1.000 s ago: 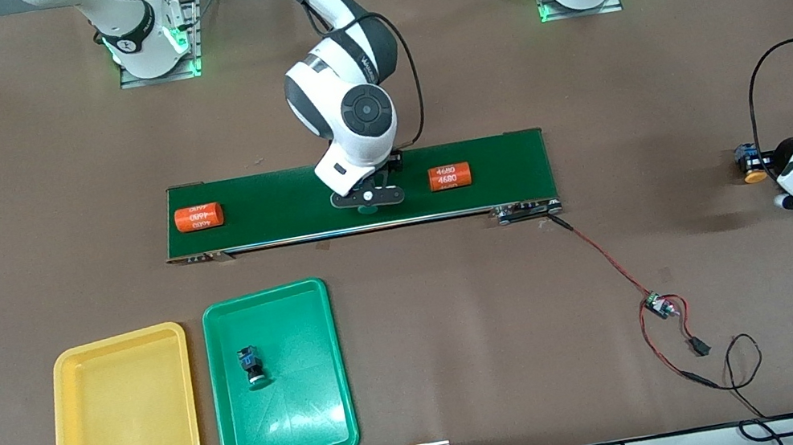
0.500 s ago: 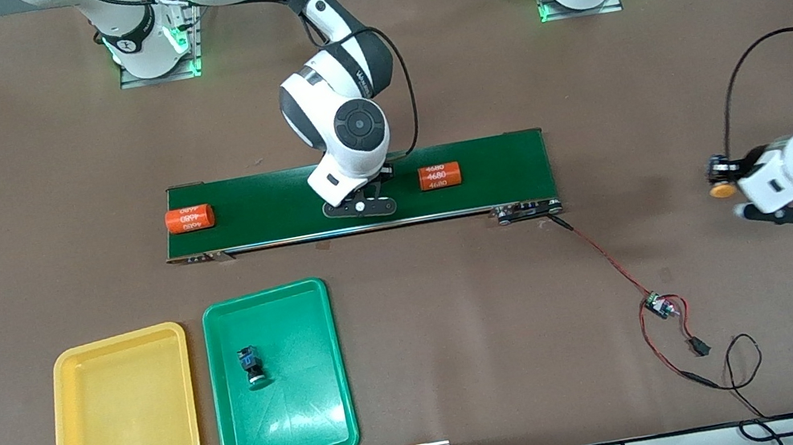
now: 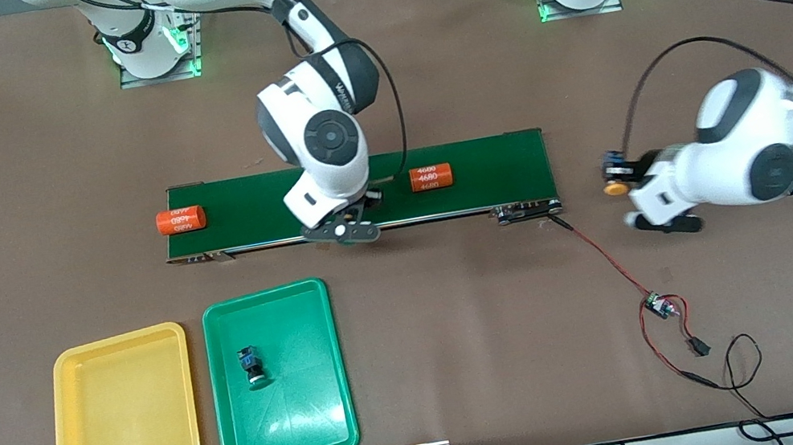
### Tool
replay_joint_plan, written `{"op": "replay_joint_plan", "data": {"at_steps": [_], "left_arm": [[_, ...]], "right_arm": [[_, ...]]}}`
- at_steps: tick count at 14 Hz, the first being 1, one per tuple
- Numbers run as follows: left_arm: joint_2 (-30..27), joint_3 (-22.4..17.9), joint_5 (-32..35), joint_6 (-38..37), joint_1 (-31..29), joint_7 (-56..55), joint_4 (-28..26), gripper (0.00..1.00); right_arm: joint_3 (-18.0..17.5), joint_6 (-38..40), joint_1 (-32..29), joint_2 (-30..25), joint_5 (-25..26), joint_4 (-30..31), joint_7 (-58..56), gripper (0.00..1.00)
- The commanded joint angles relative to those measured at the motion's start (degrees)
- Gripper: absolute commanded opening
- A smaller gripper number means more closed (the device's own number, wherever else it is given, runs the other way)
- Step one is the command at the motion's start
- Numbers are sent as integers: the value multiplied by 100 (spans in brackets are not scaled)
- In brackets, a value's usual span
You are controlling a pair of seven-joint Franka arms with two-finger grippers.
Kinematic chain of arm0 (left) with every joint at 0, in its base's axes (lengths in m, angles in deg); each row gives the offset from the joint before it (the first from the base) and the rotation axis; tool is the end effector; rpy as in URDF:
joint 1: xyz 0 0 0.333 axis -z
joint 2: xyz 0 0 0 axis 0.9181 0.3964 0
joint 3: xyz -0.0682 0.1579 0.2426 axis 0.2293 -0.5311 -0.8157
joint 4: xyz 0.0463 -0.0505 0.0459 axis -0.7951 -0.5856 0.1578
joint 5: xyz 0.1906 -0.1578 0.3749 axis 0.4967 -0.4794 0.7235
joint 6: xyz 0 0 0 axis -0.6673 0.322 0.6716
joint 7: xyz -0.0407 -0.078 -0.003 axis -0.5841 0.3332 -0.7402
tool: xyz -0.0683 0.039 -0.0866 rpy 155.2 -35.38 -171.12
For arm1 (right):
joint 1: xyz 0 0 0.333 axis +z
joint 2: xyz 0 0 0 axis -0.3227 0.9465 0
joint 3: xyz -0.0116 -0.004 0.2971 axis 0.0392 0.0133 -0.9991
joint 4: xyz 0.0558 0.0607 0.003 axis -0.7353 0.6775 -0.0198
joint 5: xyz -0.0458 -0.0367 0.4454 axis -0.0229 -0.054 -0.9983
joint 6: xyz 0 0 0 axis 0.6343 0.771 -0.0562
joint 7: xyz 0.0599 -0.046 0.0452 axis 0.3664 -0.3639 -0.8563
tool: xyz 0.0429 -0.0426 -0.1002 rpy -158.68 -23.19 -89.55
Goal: Sort buttons by color to trays
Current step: 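Drop the green button in the green tray while the left gripper places yellow button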
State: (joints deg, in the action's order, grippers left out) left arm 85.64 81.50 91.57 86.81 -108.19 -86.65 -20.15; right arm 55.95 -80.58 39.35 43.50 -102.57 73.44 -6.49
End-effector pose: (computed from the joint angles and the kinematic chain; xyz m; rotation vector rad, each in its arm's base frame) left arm 0.6292 -0.1687 0.2404 2.9020 -0.2094 -0.6453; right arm 0.6042 0.4550 0.2681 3.0346 -0.2758 -0.0494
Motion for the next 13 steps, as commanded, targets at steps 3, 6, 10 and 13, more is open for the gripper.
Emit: {"op": "replay_joint_plan", "data": {"at_steps": [3, 6, 10, 13], "left_arm": [[-2, -98, -85, 364, 1418, -1295, 24, 11], [164, -230, -85, 900, 1814, -1428, 14, 14], [165, -503, -85, 929, 2027, -1806, 32, 100], [-27, -433, -85, 719, 1887, -1833, 111, 100]], "right_arm": [[63, -482, -806, 263, -33, -521, -693, 0], [54, -1096, -1106, 571, -42, -600, -1546, 0], [36, -1765, -1212, 1080, -50, -776, -1757, 0], [19, -2336, -1378, 1353, -59, -820, -2003, 0]]}}
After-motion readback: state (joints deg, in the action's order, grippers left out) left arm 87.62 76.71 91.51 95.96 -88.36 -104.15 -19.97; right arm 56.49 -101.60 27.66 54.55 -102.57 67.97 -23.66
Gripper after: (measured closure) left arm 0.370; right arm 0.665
